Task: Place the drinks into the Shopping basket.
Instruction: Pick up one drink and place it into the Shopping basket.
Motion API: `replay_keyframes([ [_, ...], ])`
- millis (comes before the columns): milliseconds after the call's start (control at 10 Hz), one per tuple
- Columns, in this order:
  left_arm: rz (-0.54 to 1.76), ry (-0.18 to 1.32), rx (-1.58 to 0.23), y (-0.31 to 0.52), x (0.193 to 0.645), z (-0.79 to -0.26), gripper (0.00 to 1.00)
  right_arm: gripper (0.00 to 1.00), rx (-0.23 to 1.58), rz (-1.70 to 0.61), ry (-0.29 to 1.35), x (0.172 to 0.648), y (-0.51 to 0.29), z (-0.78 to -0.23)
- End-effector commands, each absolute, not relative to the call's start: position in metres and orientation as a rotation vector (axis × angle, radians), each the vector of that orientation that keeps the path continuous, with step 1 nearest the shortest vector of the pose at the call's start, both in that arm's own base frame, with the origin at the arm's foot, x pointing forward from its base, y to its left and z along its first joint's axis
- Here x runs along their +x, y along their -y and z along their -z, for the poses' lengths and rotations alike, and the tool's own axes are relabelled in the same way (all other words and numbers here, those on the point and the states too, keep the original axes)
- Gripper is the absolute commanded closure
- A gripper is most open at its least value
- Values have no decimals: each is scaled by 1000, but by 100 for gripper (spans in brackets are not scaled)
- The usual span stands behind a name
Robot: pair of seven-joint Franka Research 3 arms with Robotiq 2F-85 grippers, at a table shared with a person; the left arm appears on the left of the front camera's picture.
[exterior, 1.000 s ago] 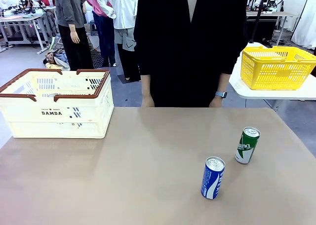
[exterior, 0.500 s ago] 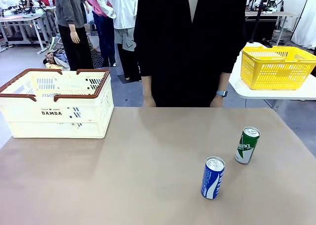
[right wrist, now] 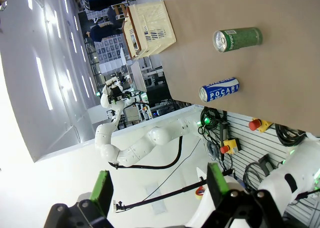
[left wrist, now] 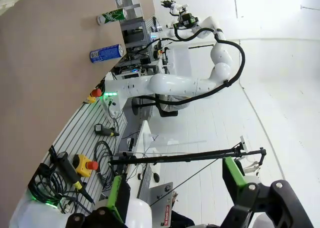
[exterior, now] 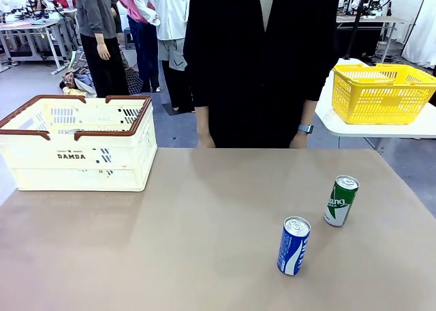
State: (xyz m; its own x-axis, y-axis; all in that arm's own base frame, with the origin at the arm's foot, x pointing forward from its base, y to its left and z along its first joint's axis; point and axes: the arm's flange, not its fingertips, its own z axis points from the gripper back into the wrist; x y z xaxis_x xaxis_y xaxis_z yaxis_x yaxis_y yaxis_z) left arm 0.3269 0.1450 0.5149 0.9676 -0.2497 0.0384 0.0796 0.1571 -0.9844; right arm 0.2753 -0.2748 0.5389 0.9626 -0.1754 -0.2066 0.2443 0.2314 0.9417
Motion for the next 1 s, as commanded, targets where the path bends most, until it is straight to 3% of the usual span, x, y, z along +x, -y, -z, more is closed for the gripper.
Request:
replay_keyframes([
  [0,143,-117,-1234,-130,314,-535,0,0,1311,293,-70,275,273,-543],
  [200,380,-242,-953,-14,298,-576,0,0,1311,293,-70,275,273,-543],
  [500,520,-119,-601,170,277,-585,0,0,1311,293,-70,275,273,-543],
  [700,508,-35,-573,233,264,-569,0,0,1311,293,-70,275,273,-543],
  [800,469,-173,-666,213,283,-562,0,0,1311,293,-70,275,273,-543],
  [900,566,-79,-557,241,242,-586,0,0,1311,293,-70,275,273,-543],
])
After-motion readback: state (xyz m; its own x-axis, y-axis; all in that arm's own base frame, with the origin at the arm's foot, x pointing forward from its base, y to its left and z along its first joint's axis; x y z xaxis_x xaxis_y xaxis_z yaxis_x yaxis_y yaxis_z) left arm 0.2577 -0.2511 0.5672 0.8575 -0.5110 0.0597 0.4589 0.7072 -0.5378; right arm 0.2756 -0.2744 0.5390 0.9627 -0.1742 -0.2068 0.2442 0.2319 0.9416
